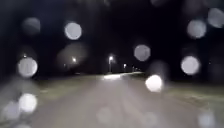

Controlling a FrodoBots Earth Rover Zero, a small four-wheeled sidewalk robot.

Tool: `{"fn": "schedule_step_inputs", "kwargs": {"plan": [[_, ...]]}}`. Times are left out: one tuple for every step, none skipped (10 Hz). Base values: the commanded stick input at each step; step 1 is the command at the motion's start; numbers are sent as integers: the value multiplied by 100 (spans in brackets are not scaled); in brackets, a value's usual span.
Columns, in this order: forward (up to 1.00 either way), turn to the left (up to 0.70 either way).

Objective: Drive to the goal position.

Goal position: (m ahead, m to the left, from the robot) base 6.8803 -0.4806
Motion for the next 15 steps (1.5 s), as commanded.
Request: {"fn": "schedule_step_inputs", "kwargs": {"plan": [[100, 9], [100, 14], [100, 10], [100, 4], [100, 3], [100, 5], [100, 5], [100, 4], [100, 4], [100, 5], [100, 7], [100, 7], [100, 7], [100, 6], [100, 5]]}}
